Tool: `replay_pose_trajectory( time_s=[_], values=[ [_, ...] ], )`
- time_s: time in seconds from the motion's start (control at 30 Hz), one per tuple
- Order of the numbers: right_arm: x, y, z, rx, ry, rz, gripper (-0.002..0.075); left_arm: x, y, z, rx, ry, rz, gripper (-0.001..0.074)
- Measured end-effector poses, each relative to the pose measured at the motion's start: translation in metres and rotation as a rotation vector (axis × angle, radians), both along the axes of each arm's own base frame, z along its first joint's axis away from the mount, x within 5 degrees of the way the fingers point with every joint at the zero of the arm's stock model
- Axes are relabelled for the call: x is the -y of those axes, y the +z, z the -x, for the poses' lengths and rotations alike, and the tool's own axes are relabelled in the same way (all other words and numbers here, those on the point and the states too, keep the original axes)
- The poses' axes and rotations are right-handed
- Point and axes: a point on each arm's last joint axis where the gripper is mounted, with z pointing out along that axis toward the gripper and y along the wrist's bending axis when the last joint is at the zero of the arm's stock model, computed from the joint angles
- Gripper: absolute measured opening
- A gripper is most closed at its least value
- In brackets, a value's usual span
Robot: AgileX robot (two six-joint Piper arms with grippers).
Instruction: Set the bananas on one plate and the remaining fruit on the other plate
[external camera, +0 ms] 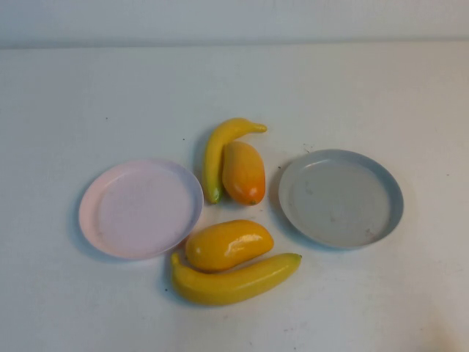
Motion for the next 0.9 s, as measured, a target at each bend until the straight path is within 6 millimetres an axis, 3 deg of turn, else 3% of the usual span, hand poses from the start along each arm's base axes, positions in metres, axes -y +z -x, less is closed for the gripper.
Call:
replay_pose_trajectory(
  time_s=[0.43,0.57,0.73,0.9],
  values=[
    [0.0,0.0,0.0,0.0,0.0,0.0,-0.0015,0.0,0.0,0.0,0.0,0.003,-0.021,-0.0003],
    [0.0,0.0,0.0,0.0,0.0,0.0,-0.0015,0.0,-0.001,0.0,-0.047,0.0,0.045,-0.0003],
    [0.0,0.0,0.0,0.0,0.0,0.0,-0.0015,0.002,0.03,-0.006,-0.172,-0.008,0.049,-0.0003],
    [0.0,0.0,0.0,0.0,0.0,0.0,-0.0015,0.006,0.069,-0.026,-0.378,-0.058,-0.054,-0.0003]
  ],
)
